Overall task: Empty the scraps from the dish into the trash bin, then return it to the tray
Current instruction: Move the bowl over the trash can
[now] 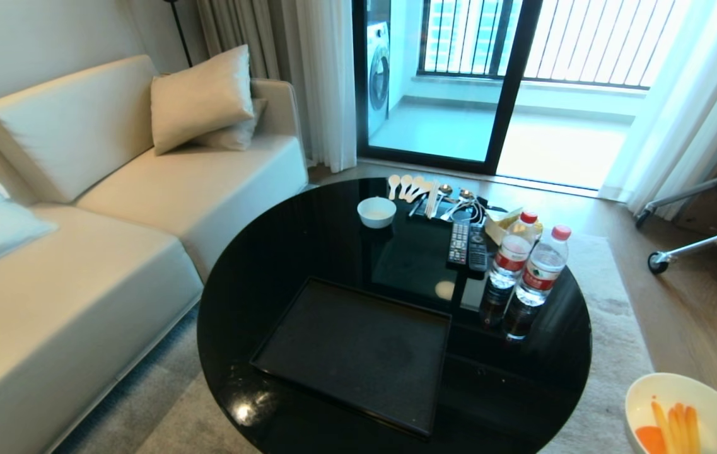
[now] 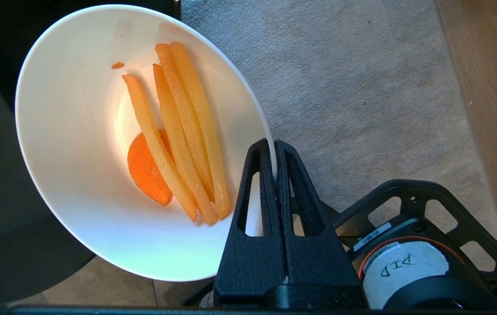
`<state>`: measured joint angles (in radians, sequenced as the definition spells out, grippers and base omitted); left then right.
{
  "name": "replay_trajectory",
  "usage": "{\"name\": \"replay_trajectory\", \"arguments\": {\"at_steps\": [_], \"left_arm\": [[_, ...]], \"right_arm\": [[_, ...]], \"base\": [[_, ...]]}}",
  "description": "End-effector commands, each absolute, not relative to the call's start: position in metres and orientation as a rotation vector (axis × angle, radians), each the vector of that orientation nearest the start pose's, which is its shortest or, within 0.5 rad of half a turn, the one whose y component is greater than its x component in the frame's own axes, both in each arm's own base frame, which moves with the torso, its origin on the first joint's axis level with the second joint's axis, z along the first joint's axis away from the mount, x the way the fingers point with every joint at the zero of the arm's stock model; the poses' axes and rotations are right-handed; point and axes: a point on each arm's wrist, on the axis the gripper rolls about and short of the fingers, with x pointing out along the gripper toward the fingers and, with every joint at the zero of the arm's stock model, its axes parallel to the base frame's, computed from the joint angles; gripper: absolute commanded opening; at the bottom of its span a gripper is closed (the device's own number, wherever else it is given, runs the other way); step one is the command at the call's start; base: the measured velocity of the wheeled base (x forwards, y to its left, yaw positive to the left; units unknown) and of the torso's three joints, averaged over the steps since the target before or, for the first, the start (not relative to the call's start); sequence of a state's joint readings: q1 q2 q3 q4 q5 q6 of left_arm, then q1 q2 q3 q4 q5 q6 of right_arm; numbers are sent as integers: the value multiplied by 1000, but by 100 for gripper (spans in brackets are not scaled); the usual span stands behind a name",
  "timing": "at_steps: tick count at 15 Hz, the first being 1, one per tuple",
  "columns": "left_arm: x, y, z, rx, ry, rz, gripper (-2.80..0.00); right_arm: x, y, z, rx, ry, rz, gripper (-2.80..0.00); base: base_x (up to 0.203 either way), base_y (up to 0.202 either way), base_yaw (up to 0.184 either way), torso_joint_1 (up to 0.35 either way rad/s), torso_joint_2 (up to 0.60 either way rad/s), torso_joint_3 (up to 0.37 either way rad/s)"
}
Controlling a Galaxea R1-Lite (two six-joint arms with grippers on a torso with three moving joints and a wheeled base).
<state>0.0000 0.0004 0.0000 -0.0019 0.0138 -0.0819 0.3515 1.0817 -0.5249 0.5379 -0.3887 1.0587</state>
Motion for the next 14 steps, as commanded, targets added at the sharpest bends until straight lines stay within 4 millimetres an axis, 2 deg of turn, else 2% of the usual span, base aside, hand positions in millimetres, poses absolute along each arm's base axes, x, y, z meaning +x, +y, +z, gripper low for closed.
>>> {"name": "replay_trajectory", "arguments": {"at_steps": [1, 14], "left_arm": [[-23, 0, 76, -83, -2, 14, -280], [-23, 0, 76, -83, -4, 14, -280]], "right_arm": [[79, 20, 143, 582, 854, -544, -280], [84, 22, 145, 572, 862, -543, -280]], "base": [[0, 0, 0, 0, 0, 0], [0, 0, 0, 0, 0, 0]]}}
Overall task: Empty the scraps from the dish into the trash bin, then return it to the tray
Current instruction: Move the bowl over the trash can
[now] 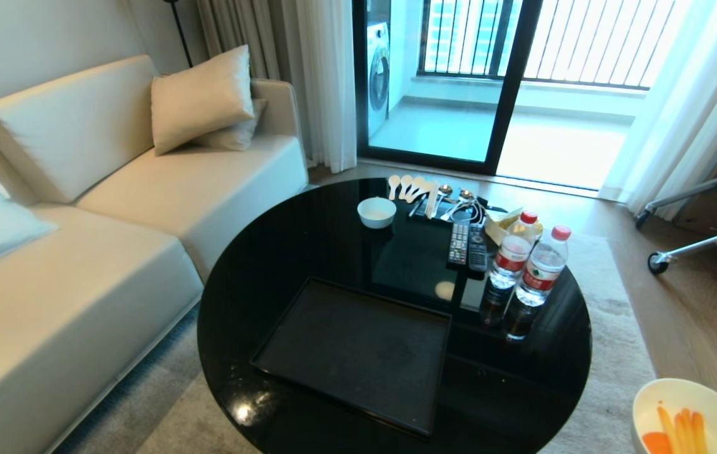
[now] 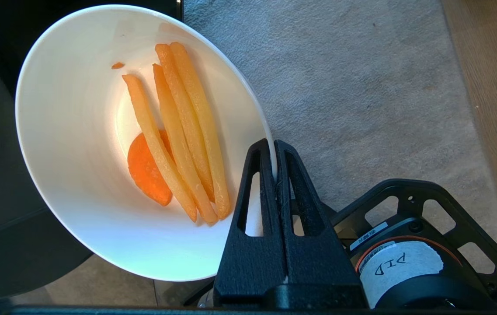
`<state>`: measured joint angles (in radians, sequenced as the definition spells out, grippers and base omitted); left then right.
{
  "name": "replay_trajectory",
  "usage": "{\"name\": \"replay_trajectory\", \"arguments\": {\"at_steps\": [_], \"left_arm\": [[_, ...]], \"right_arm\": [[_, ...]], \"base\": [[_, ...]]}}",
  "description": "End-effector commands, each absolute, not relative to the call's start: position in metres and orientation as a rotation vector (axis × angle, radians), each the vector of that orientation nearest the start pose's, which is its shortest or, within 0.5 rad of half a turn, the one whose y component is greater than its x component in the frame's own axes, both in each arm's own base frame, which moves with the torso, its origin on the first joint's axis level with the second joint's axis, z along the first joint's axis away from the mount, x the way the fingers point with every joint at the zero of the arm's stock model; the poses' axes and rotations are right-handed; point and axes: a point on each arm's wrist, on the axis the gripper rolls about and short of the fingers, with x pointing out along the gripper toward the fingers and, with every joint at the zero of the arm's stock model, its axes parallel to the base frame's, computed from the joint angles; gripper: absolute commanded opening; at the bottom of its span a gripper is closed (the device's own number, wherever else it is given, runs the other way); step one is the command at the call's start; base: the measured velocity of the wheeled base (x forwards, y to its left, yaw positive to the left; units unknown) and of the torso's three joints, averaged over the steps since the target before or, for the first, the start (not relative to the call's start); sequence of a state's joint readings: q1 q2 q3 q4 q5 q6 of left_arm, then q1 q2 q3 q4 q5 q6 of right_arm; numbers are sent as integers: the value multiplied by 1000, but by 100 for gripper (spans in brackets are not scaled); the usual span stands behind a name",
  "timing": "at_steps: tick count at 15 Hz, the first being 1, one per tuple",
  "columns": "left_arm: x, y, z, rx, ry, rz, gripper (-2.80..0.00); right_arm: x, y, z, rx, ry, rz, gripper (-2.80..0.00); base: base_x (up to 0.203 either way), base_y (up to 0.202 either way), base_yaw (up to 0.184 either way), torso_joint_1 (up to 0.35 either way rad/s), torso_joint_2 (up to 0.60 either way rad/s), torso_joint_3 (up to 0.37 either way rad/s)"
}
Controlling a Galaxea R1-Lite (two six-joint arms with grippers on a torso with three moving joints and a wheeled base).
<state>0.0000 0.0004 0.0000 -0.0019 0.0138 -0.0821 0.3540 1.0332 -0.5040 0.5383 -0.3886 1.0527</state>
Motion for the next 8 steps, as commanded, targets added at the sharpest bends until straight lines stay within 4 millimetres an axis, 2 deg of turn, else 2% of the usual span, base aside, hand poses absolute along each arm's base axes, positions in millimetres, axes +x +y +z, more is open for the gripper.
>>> {"name": "replay_trajectory", "arguments": {"at_steps": [1, 8], "left_arm": [[-23, 0, 76, -83, -4, 14, -280], [-23, 0, 76, -83, -2, 14, -280]], "right_arm": [[84, 22, 145, 570, 863, -544, -280], [86, 23, 147, 577, 861, -543, -280]], "base": [[0, 0, 0, 0, 0, 0], [0, 0, 0, 0, 0, 0]]}}
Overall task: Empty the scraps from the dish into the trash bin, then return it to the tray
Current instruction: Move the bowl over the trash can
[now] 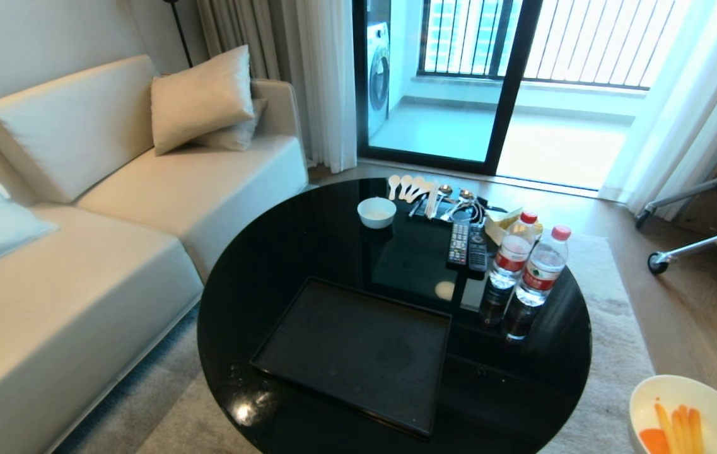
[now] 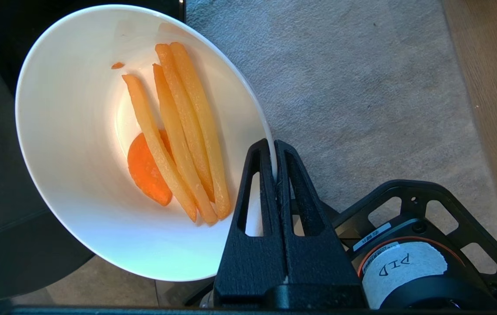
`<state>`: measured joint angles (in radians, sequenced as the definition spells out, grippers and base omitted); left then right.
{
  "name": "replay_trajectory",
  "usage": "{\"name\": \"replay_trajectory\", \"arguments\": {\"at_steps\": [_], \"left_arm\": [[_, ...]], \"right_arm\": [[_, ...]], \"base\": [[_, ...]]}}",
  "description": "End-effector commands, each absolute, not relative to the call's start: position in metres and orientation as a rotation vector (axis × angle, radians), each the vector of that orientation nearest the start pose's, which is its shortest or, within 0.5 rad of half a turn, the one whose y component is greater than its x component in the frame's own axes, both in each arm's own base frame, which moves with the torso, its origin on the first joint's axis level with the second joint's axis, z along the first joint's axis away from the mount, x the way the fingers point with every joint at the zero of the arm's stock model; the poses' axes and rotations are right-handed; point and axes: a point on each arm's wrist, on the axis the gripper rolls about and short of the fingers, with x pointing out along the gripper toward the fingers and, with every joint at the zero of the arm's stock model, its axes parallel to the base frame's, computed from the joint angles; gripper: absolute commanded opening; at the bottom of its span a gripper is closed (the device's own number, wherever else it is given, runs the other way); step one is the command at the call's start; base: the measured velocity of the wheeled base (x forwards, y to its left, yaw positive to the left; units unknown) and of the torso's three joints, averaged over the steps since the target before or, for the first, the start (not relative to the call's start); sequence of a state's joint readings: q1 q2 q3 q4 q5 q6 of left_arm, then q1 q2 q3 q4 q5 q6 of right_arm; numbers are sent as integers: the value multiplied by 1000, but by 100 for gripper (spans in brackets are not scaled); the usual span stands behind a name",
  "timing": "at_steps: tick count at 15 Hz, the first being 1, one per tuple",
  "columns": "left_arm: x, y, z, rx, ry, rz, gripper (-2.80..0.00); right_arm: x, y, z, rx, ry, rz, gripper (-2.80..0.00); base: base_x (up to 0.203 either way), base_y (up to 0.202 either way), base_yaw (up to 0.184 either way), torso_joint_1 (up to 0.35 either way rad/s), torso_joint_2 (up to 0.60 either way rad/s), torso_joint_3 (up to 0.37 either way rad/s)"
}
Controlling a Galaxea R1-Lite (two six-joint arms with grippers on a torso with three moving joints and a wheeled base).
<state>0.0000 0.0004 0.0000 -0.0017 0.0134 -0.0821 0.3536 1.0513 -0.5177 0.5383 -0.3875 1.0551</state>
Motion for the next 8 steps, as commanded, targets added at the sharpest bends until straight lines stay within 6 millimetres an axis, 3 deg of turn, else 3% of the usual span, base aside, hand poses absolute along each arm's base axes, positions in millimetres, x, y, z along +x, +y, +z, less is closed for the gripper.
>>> {"name": "replay_trajectory", "arguments": {"at_steps": [1, 8], "left_arm": [[-23, 0, 76, -83, -3, 14, -280], [-23, 0, 76, -83, -2, 14, -280]], "right_arm": [[86, 23, 146, 574, 864, -544, -280], [86, 23, 146, 573, 868, -547, -280]], "base": [[0, 0, 0, 0, 0, 0], [0, 0, 0, 0, 0, 0]]}}
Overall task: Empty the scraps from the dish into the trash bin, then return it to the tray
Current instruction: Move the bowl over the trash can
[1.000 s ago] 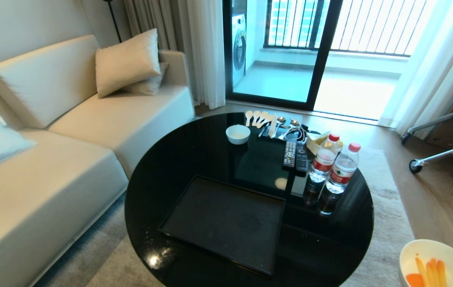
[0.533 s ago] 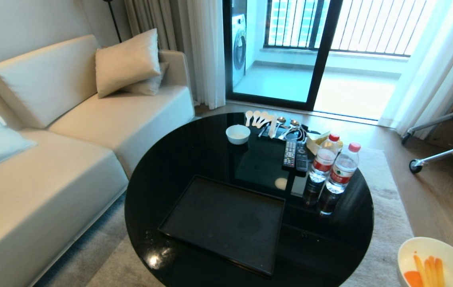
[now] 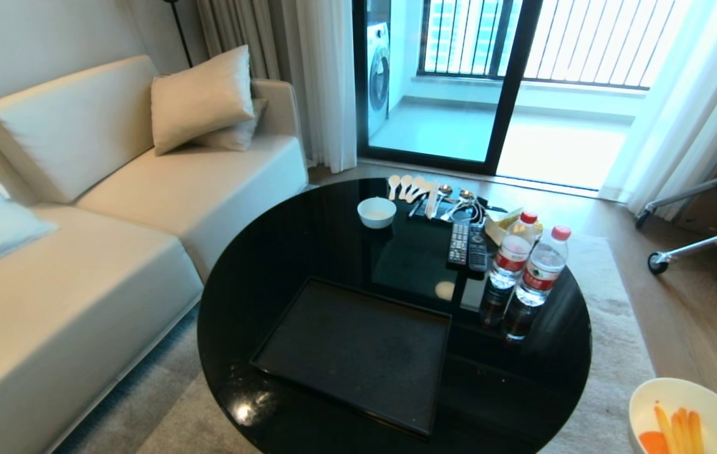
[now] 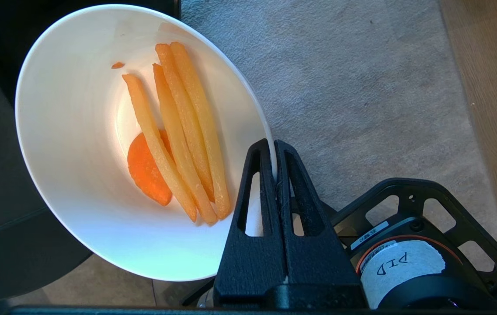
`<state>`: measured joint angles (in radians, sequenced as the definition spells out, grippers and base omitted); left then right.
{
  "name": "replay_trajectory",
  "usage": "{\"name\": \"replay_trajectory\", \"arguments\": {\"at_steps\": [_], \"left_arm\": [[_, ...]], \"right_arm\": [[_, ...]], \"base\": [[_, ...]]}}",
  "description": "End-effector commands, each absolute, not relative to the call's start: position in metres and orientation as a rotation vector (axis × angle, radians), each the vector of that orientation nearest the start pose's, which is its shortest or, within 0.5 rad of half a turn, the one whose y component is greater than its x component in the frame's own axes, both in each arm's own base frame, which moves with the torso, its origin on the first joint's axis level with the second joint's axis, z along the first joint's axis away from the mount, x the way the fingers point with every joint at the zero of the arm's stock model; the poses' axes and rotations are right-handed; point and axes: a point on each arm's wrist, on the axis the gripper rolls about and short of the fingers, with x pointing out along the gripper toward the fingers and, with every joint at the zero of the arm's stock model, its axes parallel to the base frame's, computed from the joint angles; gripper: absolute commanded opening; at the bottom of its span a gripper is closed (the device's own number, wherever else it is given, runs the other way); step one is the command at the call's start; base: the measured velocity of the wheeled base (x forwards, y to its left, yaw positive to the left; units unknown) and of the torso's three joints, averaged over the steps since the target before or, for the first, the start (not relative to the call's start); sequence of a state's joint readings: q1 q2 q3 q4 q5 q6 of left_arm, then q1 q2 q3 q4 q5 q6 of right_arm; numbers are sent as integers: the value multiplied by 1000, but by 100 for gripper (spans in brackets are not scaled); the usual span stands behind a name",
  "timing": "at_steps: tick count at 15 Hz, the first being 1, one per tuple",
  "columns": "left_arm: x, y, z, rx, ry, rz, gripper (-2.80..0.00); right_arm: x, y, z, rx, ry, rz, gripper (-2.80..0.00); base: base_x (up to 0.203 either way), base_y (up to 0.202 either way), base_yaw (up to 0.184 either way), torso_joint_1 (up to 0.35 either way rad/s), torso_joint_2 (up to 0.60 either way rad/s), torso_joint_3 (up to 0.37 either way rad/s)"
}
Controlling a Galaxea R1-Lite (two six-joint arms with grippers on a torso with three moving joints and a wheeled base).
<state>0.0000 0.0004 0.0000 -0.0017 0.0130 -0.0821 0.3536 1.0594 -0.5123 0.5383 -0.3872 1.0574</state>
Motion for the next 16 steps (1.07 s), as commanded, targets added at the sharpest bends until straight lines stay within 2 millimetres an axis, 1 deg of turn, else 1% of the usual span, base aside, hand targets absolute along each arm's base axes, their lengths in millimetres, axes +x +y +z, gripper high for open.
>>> {"name": "replay_trajectory", "arguments": {"at_steps": [1, 3, 12, 16], "left_arm": [[-23, 0, 76, -83, -2, 14, -280], [-23, 0, 76, -83, -2, 14, -280], [-23, 0, 76, -83, -3, 14, -280], [-23, 0, 76, -83, -2, 14, -280]], "right_arm": [[86, 23, 146, 573, 868, -547, -280], [86, 23, 146, 574, 867, -547, -280], [84, 22, 147, 579, 860, -542, -280], [82, 21, 145, 576, 863, -545, -280]], "base": [[0, 0, 0, 0, 0, 0], [-117, 0, 0, 6, 4, 0], [-179, 0, 0, 2, 4, 1], [-12, 0, -1, -1, 0, 1]]}}
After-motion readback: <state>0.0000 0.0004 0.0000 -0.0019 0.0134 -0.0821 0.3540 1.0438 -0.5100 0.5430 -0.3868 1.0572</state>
